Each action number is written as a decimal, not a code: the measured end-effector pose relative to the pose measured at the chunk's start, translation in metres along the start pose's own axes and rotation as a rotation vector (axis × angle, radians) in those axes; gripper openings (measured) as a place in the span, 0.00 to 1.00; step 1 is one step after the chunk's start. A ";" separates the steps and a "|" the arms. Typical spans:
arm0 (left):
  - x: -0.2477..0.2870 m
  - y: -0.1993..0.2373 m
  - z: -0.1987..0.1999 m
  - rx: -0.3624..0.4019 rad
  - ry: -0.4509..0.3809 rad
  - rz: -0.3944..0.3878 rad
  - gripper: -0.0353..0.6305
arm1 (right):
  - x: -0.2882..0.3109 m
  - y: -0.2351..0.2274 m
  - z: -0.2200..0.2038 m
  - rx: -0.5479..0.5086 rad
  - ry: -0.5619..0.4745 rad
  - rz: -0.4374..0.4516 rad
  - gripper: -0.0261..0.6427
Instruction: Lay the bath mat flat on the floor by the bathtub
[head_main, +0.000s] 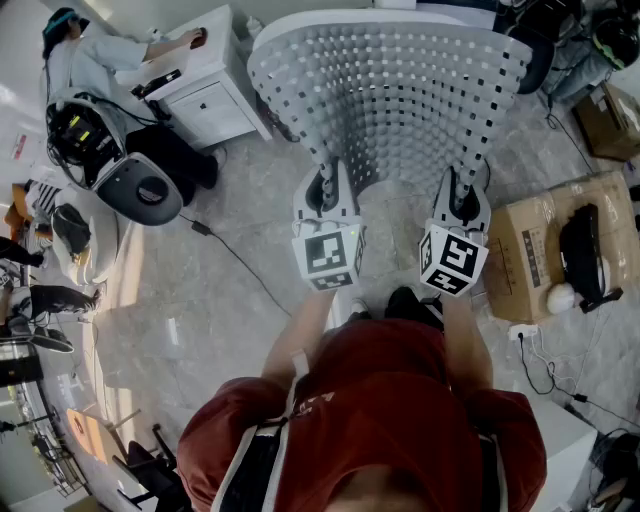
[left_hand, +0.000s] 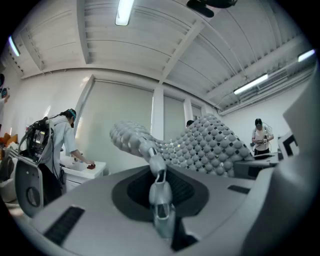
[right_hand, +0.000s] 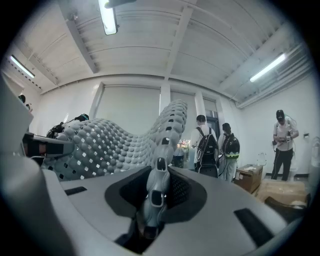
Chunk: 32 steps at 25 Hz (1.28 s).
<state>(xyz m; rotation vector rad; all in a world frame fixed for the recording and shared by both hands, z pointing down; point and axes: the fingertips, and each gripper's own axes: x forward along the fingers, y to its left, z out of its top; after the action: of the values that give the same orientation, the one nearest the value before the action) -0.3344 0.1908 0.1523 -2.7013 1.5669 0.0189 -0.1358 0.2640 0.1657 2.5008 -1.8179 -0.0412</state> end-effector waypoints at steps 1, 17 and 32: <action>-0.006 -0.007 -0.001 0.005 -0.001 -0.003 0.13 | -0.007 -0.004 -0.001 -0.007 -0.003 -0.001 0.16; -0.031 -0.089 -0.001 0.051 -0.001 -0.094 0.13 | -0.054 -0.066 -0.014 0.033 0.023 -0.058 0.16; -0.002 -0.186 -0.030 0.042 0.058 -0.080 0.12 | -0.043 -0.163 -0.050 0.052 0.081 -0.051 0.16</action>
<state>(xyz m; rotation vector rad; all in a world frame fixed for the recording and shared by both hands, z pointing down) -0.1740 0.2841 0.1842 -2.7538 1.4538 -0.0925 0.0078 0.3567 0.2059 2.5436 -1.7463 0.1048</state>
